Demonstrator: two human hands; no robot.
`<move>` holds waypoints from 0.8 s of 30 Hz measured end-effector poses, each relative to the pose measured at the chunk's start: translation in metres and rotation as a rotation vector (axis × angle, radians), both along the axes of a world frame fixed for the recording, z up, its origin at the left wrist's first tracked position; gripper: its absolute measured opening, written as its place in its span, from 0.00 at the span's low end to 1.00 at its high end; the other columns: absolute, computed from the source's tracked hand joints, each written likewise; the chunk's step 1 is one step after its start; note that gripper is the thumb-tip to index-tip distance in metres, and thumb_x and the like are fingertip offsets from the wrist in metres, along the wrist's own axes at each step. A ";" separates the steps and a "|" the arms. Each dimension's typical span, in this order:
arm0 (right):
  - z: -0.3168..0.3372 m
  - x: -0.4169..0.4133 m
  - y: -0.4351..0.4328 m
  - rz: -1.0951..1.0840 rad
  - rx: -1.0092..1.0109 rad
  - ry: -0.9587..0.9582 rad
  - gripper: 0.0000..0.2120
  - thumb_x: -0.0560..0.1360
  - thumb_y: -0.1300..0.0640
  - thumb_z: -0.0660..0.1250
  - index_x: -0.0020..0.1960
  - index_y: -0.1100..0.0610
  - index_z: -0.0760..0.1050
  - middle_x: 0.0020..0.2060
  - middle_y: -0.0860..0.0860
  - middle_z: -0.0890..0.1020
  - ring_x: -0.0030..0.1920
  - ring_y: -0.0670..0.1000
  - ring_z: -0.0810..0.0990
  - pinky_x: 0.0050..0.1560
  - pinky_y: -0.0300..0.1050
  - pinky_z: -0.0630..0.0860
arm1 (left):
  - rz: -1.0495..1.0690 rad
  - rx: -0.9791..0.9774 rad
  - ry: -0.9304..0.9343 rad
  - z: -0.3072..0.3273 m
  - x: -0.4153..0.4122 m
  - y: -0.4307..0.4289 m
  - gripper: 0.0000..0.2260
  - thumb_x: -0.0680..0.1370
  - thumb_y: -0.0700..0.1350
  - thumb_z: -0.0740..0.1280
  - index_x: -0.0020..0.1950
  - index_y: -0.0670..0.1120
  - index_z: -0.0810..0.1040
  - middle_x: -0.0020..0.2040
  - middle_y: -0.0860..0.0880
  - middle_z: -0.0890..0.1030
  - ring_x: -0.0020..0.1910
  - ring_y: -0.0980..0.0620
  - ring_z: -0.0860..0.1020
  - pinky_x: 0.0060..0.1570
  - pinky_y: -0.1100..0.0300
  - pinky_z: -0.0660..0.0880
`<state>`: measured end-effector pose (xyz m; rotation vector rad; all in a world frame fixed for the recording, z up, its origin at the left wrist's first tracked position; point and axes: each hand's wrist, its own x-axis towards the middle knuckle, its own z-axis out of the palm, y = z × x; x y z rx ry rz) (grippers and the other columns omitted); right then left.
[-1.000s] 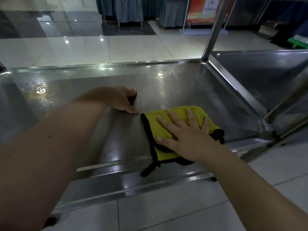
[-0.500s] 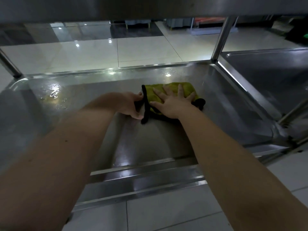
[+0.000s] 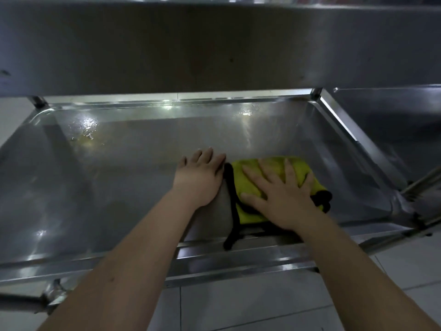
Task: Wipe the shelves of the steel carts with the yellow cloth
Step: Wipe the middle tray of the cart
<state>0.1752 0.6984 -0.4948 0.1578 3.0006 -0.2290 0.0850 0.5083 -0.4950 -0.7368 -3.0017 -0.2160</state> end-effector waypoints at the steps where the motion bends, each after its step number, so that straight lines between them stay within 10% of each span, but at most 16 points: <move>1: 0.000 -0.021 0.008 -0.025 -0.003 -0.014 0.32 0.66 0.20 0.38 0.68 0.23 0.33 0.77 0.36 0.39 0.76 0.62 0.34 0.64 0.77 0.32 | -0.002 -0.005 0.034 -0.001 0.001 0.000 0.22 0.82 0.56 0.52 0.77 0.57 0.59 0.78 0.50 0.59 0.75 0.47 0.58 0.71 0.46 0.55; 8: 0.015 -0.143 0.016 -0.176 -0.012 -0.124 0.35 0.72 0.24 0.43 0.75 0.32 0.40 0.79 0.44 0.41 0.75 0.66 0.34 0.62 0.81 0.34 | 0.029 0.025 0.028 -0.004 0.000 0.001 0.22 0.82 0.57 0.53 0.76 0.58 0.60 0.78 0.51 0.60 0.75 0.47 0.59 0.72 0.46 0.56; 18: -0.001 0.072 0.013 0.081 0.041 0.033 0.31 0.68 0.21 0.34 0.69 0.23 0.35 0.77 0.35 0.41 0.77 0.58 0.39 0.65 0.73 0.37 | 0.027 0.082 -0.009 0.001 -0.009 -0.002 0.20 0.79 0.56 0.60 0.71 0.60 0.67 0.74 0.53 0.66 0.71 0.45 0.64 0.67 0.49 0.60; 24: 0.006 -0.019 0.055 -0.019 -0.003 -0.048 0.29 0.71 0.23 0.41 0.69 0.23 0.36 0.77 0.35 0.40 0.77 0.60 0.36 0.66 0.75 0.34 | 0.031 0.068 0.021 0.001 -0.005 0.000 0.20 0.80 0.56 0.58 0.73 0.59 0.66 0.75 0.52 0.65 0.72 0.45 0.63 0.68 0.50 0.59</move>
